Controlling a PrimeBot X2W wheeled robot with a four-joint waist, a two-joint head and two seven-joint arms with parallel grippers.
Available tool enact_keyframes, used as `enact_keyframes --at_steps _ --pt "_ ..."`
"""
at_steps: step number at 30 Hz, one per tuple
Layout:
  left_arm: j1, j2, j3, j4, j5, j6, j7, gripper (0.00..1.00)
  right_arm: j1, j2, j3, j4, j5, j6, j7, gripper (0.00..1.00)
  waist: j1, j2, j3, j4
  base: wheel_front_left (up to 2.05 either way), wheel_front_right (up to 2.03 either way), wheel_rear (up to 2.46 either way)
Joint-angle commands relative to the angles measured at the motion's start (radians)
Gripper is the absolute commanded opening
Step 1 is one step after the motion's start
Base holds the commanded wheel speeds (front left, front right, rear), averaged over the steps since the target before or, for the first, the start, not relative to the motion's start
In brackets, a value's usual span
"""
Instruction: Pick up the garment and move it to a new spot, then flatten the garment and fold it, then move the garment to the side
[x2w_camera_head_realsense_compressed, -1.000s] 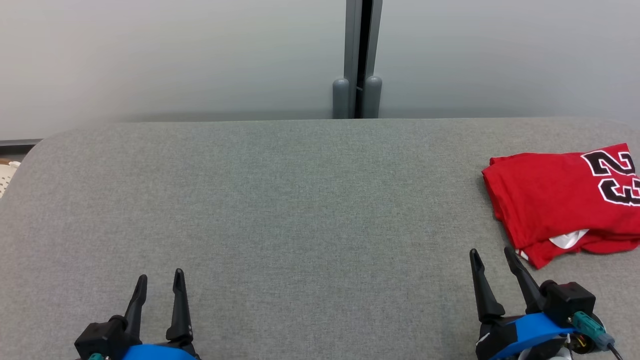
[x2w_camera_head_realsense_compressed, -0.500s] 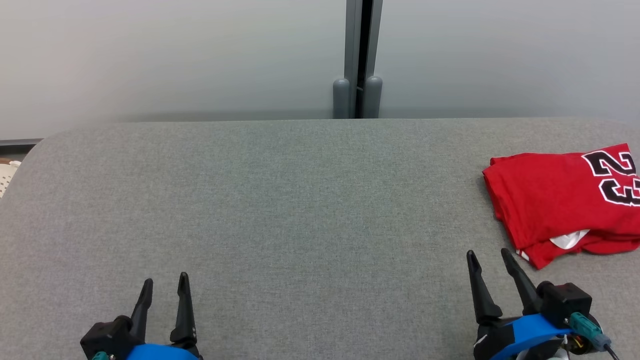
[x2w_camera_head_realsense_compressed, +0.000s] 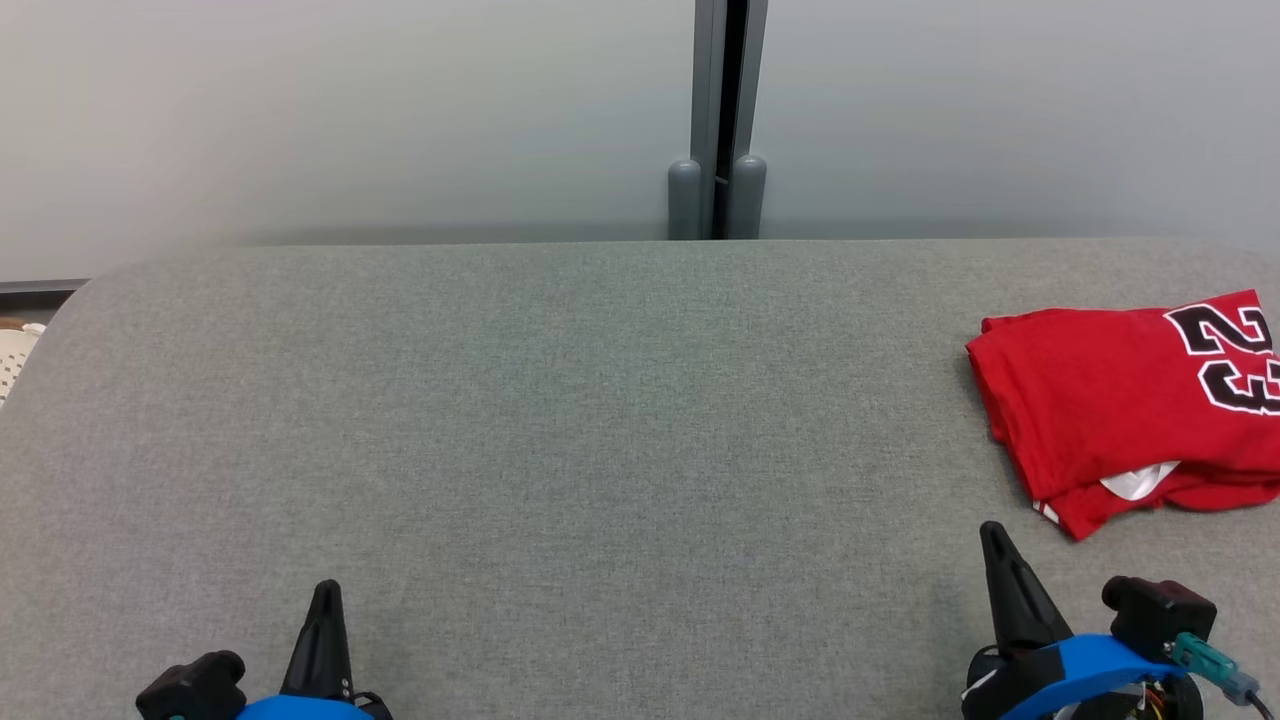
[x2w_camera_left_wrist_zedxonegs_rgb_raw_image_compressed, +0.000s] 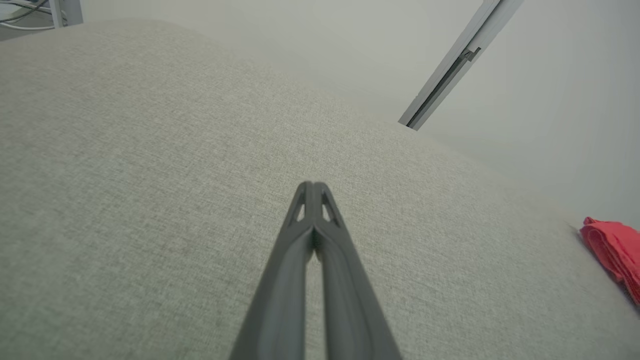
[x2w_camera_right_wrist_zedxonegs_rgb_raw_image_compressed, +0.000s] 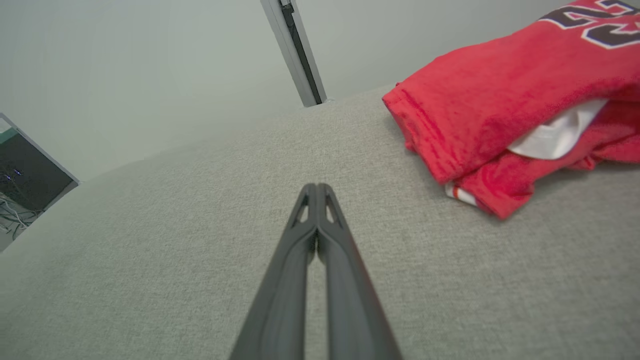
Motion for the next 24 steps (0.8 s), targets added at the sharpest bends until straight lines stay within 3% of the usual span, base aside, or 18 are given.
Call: enact_keyframes --at_steps 1,24 --pt "-0.030 0.000 0.014 -0.019 -0.036 -0.006 0.010 0.00 -0.015 -0.002 -0.007 -0.024 0.046 0.000 0.008 0.00 0.0000 0.0000 -0.001 0.000 0.00 0.00 0.00" --pt "-0.068 -0.028 0.086 -0.039 -0.314 -0.039 0.096 0.00 -0.022 -0.003 -0.040 -0.064 0.393 0.000 0.096 0.00 0.0000 0.0000 -0.009 0.005 0.00 0.00 0.00"
